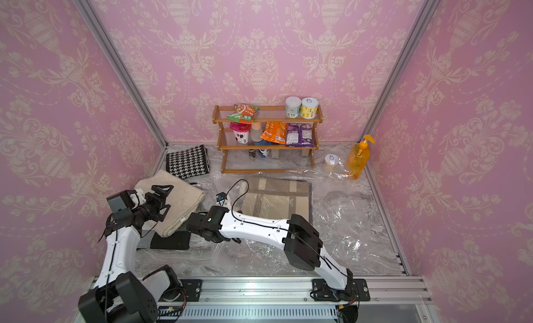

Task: Take the scarf out of the vacuum bag
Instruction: Open the vacuum bag at the center of the board.

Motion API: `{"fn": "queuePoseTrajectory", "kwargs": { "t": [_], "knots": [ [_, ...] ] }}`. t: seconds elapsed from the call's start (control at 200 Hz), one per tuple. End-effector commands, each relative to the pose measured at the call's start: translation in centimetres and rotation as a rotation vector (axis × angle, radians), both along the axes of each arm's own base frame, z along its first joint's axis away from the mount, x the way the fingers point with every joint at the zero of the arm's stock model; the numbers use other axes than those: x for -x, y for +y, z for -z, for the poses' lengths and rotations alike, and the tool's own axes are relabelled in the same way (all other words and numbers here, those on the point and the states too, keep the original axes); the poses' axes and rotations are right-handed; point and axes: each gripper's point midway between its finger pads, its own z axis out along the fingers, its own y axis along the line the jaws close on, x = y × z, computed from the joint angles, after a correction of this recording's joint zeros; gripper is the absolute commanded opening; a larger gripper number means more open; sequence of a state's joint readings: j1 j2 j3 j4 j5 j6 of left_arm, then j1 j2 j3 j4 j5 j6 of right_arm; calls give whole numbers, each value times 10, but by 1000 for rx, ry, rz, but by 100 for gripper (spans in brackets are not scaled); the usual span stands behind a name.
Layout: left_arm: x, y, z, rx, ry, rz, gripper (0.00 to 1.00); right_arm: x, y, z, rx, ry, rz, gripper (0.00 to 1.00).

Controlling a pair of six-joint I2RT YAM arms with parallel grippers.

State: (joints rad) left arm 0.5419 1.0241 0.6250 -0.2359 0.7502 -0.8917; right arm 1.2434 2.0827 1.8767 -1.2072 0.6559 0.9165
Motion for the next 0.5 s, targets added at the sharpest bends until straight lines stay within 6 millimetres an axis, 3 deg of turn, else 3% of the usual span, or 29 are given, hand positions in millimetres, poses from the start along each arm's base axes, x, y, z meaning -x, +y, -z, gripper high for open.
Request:
{"fn": "queuePoseTrajectory", "kwargs": {
  "t": [0.0, 0.085, 0.29, 0.495],
  "knots": [
    [-1, -26, -2, 28, -37, 118, 99, -1, -19, -8, -27, 24, -79, 2],
    [-3, -53, 0, 16, -39, 205, 99, -1, -42, -7, -68, 51, -86, 2],
    [1, -147, -7, -40, -122, 480, 99, -10, -82, -17, -116, 66, -98, 3],
    [16, -201, -4, -32, -143, 668, 99, -18, -103, -20, -156, 81, -111, 4]
  ]
}}
